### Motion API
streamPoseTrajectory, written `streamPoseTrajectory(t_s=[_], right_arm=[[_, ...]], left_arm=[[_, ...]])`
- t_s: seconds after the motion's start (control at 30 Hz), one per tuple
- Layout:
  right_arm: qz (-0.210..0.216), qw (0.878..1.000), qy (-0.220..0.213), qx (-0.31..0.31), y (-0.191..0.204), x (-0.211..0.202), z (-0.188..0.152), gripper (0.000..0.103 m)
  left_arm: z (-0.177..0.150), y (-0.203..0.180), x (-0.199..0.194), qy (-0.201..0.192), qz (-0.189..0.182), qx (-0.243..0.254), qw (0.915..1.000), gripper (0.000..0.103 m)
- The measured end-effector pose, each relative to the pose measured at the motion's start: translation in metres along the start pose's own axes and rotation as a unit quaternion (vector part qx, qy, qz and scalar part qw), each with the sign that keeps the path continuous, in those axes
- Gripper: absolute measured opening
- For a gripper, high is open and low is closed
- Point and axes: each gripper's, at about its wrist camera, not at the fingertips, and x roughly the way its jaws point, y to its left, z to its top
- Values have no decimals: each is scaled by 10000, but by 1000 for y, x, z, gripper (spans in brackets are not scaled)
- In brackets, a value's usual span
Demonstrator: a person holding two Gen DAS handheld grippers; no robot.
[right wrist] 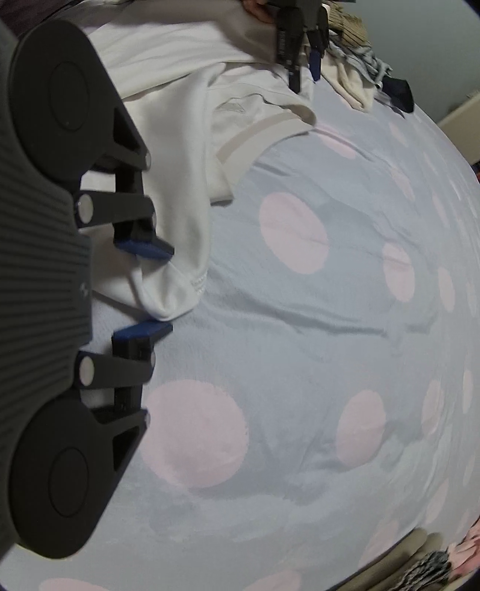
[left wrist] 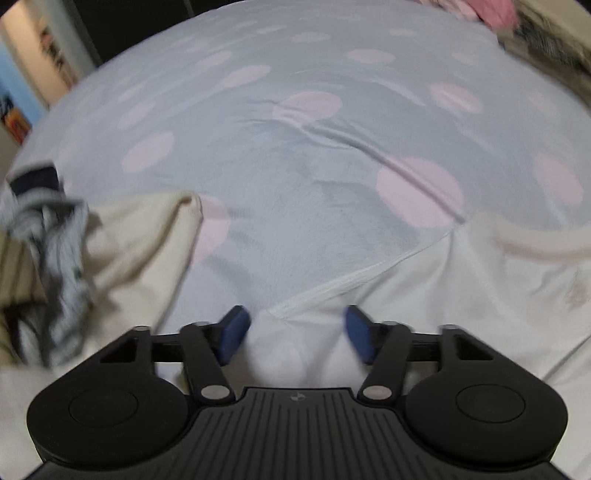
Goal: Fold clothes
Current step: 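Lift the white T-shirt off the pile and spread it over the bed, then raise the white T-shirt high with both grippers and shake it out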
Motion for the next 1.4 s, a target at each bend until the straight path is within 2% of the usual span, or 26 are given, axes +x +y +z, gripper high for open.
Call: streamPoseTrajectory(t_s=[0.03, 0.07, 0.13, 0.17, 0.3, 0.47, 0.57, 0.67, 0.77, 0.9, 1.0, 1.1, 1.17, 1.33, 1.4], right_arm=[[7, 10000, -10, -3, 1, -1, 0, 17], [15, 10000, -22, -5, 2, -2, -1, 13], [14, 10000, -69, -31, 4, -4, -2, 8], [-13, 9999, -102, -55, 6, -6, -2, 8], [-141, 9994, -286, -128, 13, -19, -1, 7], [-214, 9974, -640, -232, 21, -44, -2, 6], [-370, 9957, -819, -213, 27, -58, -4, 6], [-547, 9899, -1258, -348, 38, -81, -8, 5], [-780, 9797, -1776, -507, 48, -111, -10, 5], [-969, 9582, -2636, -549, 54, -177, -13, 5], [-1093, 9358, -3315, -501, 54, -241, -14, 5], [-1289, 9145, -3799, -532, 56, -299, -17, 5], [-1458, 8964, -4147, -561, 60, -337, -22, 5], [-1737, 8498, -4936, -627, 81, -414, -43, 5], [-1765, 8322, -5211, -686, 88, -439, -59, 5]], left_arm=[[-1, -1, -2, -36, -25, -59, 10000, 41], [-2, -5, -5, -70, 1, -27, 10000, 35], [-1, -12, -13, -107, 142, -71, 9998, 13], [-1, -15, -18, -125, 212, -93, 9997, 10], [0, -25, -39, -265, 488, -230, 9982, 7], [2, -16, -103, -742, 927, -684, 9906, 6], [3, -13, -147, -1061, 1250, -903, 9823, 6], [3, -17, -196, -1486, 1503, -1090, 9713, 6], [6, -23, -246, -1974, 1571, -1263, 9594, 6], [11, -37, -315, -2607, 1575, -1302, 9435, 6], [15, -54, -360, -3085, 1525, -1234, 9308, 6], [17, -71, -400, -3524, 1478, -1175, 9166, 6], [16, -83, -425, -3878, 1506, -1138, 9022, 6], [8, -105, -485, -4821, 1477, -1252, 8544, 6], [3, -111, -507, -5092, 1428, -1339, 8381, 6]])
